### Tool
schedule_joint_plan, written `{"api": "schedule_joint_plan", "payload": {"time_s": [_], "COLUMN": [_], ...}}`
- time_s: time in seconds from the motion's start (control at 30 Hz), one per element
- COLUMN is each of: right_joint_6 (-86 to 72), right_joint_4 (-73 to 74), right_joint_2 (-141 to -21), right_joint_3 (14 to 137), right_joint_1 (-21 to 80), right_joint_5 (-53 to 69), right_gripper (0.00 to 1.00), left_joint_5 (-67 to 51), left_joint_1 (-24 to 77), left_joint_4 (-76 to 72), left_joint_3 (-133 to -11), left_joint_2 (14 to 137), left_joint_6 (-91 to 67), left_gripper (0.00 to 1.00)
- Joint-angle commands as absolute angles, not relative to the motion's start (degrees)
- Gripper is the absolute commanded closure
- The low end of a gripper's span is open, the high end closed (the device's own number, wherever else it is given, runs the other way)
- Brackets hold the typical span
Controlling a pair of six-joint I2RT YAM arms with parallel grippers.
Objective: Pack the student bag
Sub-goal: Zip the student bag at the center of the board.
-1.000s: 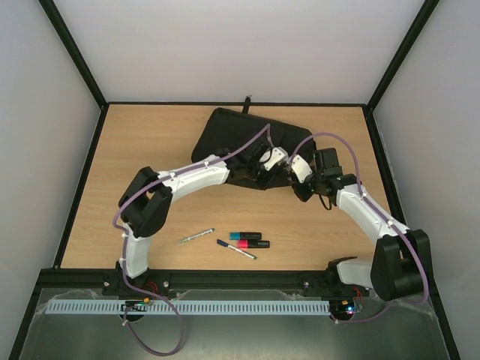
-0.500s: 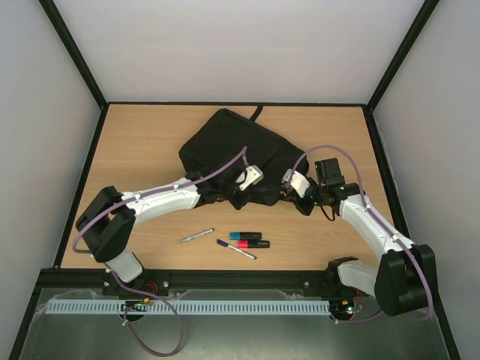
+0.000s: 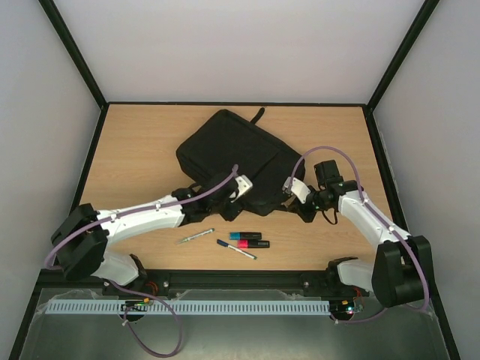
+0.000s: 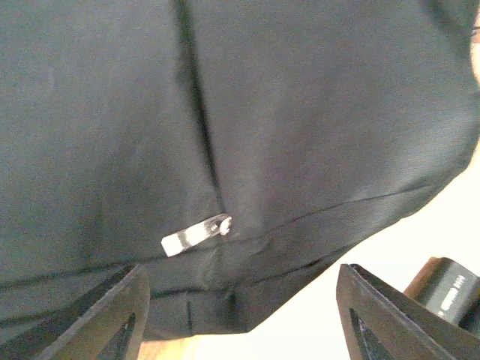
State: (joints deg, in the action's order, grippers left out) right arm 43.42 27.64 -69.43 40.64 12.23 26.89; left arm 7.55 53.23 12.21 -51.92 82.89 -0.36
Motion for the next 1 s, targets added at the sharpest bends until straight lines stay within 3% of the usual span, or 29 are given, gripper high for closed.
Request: {"api": "schedule_joint_plan", "payload": {"time_s": [0.0,0.23,0.5,0.63,0.8,0.97], "right_joint_6": [42.45,41.42,41.26,40.96,41.45,43.35], "right_joint_4": [34.8,39.26,41.61,41.84,42.66,42.42], "right_joint_2": [-70.15,-73.57,-73.67,-73.67,-73.79,-74.81], "right_joint_3": [42.56,46.72,48.34,48.11,46.88,47.62], "right_joint_1": [12.09,14.01,14.13,14.22,13.25,9.44], "right_joint_5": [25.24,27.01,27.18,27.73,24.5,20.29], "right_gripper": [0.99,0.99,0.99,0.99,0.99,0.99], "left_joint_5": [15.48,19.89,25.25,26.49,26.08,25.94], "left_joint_1": [60.18,65.3,65.65,65.65,66.35,67.75], "left_joint_4": [4.48,-3.15,-9.11,-7.54,-3.87,2.38], "left_joint_3": [-50.9,-54.88,-56.19,-59.18,-59.62,-55.46], "left_joint_2": [80.46,89.78,97.17,100.34,99.01,94.74], "left_joint_6": [2.31,6.11,8.93,9.29,10.05,10.01], "left_gripper": [0.26,0.2,0.25,0.46,0.95,0.98]}}
